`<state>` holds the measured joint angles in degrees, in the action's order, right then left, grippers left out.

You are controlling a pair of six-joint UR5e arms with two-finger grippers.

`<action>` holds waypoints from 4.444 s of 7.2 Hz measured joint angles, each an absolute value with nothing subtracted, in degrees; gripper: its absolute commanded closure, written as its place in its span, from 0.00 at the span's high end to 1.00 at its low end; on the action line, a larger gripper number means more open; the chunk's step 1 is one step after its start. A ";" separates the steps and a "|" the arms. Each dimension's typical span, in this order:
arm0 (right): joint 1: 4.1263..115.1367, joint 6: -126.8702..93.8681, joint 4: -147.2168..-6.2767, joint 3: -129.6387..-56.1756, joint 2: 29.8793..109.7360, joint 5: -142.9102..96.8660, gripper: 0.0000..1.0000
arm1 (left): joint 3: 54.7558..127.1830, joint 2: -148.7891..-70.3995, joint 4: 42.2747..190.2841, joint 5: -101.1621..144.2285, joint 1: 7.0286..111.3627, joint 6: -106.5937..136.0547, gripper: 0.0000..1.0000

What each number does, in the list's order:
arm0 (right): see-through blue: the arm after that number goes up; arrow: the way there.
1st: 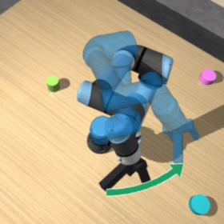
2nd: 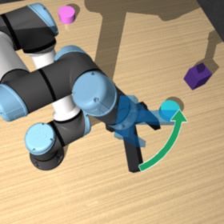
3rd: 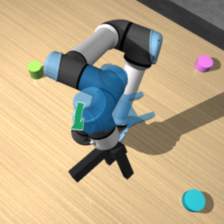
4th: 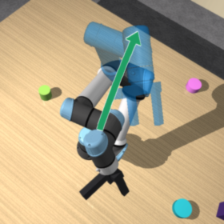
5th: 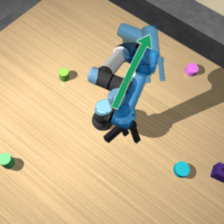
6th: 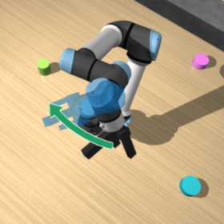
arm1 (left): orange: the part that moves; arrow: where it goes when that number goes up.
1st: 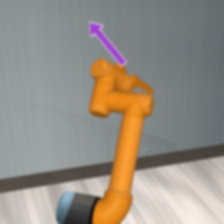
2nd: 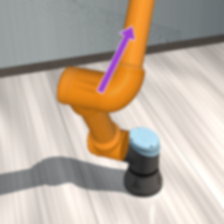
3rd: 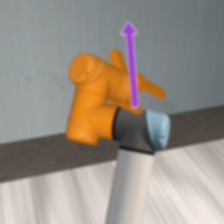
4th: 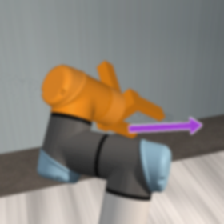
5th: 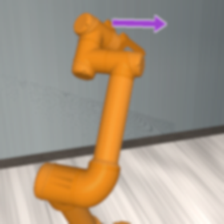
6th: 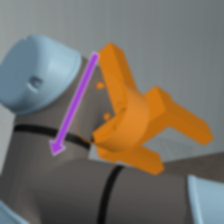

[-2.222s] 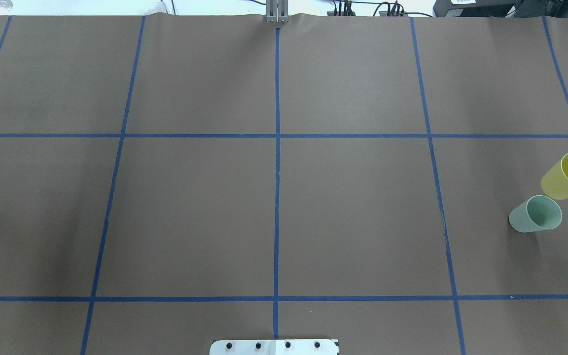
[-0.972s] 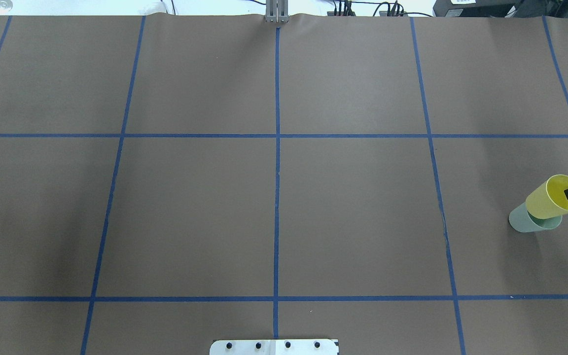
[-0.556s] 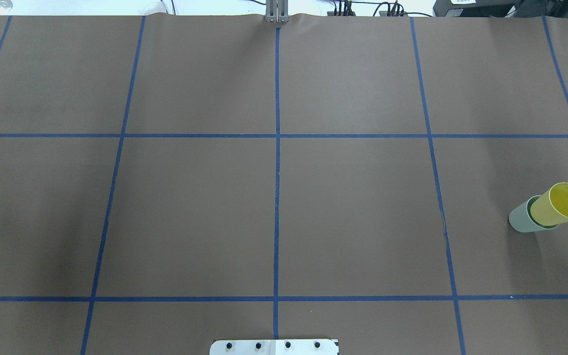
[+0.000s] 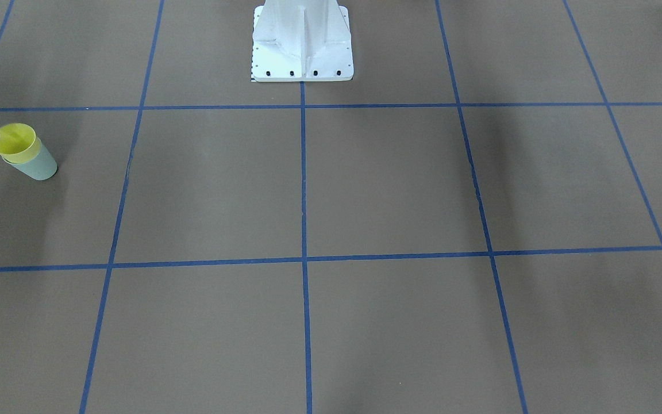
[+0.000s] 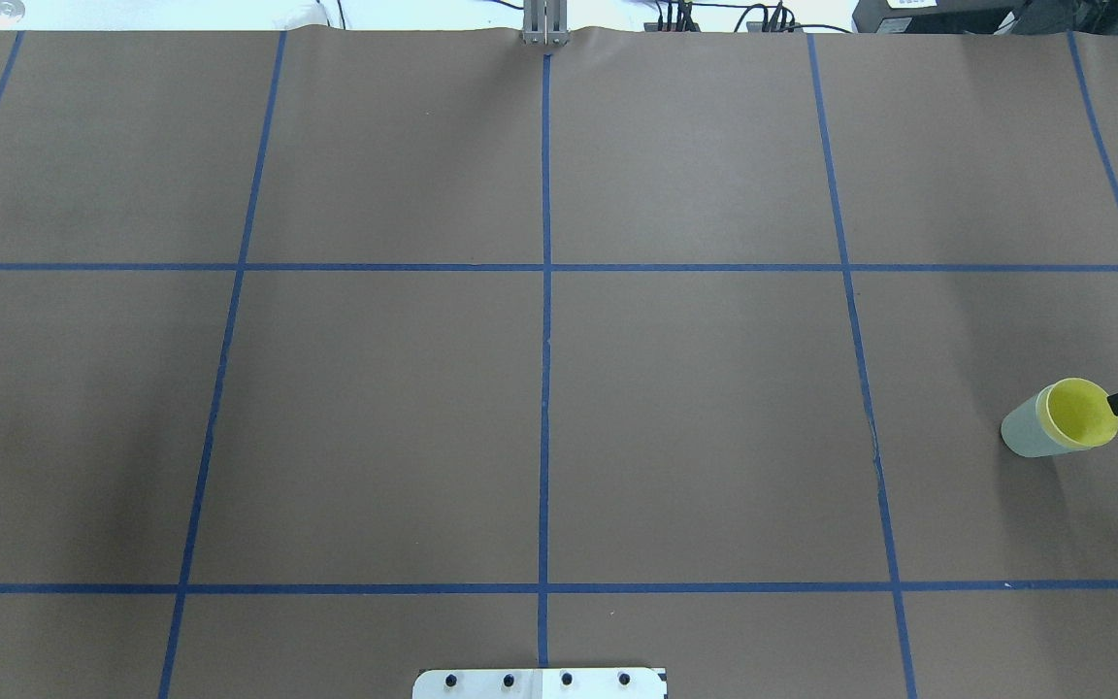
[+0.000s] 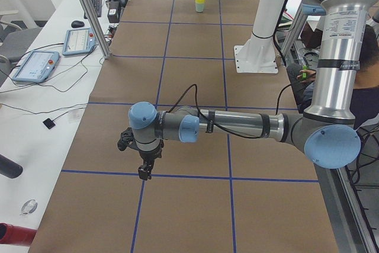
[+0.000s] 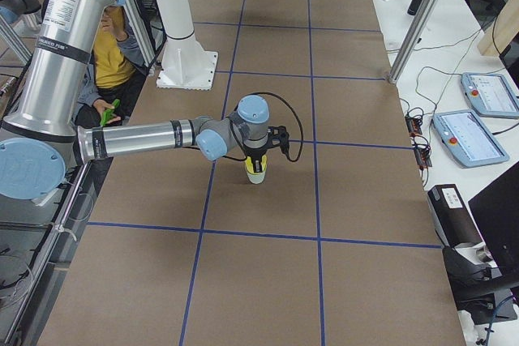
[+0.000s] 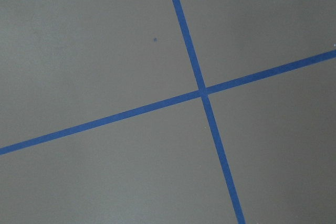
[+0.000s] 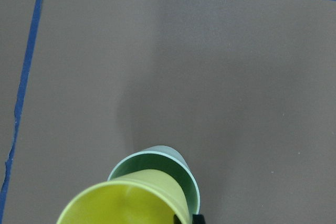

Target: Transfer and stack yellow cup on green cup

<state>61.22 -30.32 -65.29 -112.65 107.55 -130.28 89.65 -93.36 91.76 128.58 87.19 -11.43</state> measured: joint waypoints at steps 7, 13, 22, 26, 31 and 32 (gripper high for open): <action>72.46 -25.13 -65.38 -108.35 106.74 -130.78 1.00 | 91.09 -92.55 91.15 133.32 87.40 -11.04 1.00; 83.58 -16.98 -65.06 -98.09 113.14 -131.07 1.00 | 92.67 -86.68 91.59 134.08 87.57 -10.93 1.00; 90.53 1.55 -92.30 -108.41 107.33 -129.78 1.00 | 94.08 -83.95 92.28 133.93 87.62 -11.41 1.00; 90.96 2.74 -94.03 -107.02 106.99 -129.73 1.00 | 94.16 -83.81 92.29 133.86 87.63 -11.34 1.00; 90.94 2.52 -94.04 -106.64 107.04 -129.83 1.00 | 94.13 -83.76 92.25 133.86 87.63 -11.28 1.00; 90.95 2.52 -94.04 -106.50 107.03 -129.87 1.00 | 94.13 -83.76 92.24 133.86 87.63 -11.26 1.00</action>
<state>90.95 2.52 -94.04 -106.50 107.03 -129.87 94.13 -83.76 92.24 133.86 87.63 -11.26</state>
